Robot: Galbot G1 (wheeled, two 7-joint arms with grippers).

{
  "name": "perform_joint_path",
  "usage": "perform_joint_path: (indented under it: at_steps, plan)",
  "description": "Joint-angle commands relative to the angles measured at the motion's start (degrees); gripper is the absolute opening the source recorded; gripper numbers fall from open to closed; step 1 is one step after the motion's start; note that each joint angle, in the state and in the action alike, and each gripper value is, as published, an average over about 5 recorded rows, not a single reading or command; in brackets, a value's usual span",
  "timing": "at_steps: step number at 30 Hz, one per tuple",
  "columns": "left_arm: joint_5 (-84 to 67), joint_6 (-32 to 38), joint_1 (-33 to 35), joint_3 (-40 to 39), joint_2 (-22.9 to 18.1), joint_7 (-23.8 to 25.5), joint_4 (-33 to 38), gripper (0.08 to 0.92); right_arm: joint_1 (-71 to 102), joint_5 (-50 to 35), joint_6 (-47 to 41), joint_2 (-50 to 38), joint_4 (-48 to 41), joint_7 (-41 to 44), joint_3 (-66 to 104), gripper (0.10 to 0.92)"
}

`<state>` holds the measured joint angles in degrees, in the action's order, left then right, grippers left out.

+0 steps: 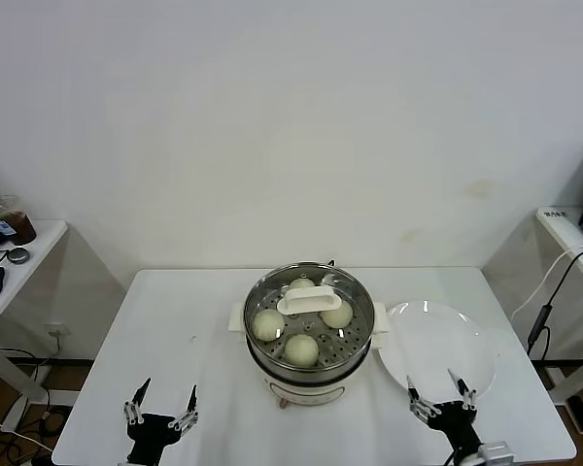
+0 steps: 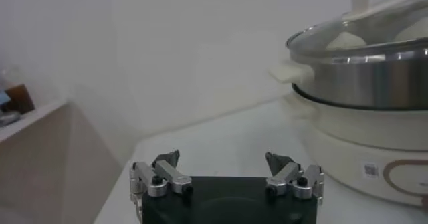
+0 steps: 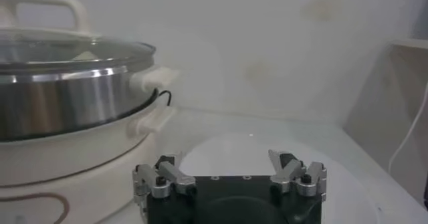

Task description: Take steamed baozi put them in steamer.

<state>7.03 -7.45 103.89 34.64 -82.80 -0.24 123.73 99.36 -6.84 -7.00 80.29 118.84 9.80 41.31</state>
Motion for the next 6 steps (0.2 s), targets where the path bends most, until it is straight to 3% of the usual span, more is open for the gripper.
perform_joint_path:
  at_steps: [1, 6]
  plan:
    - [-1.7, 0.6, 3.1, -0.1, -0.4, 0.0, 2.7, 0.823, 2.4, 0.7, -2.5, 0.4, 3.6, 1.0, 0.3, 0.823]
    - [-2.1, 0.4, 2.9, 0.2, -0.6, 0.4, 3.4, 0.823, 2.4, -0.1, -3.4, 0.1, 3.5, 0.9, 1.3, 0.823]
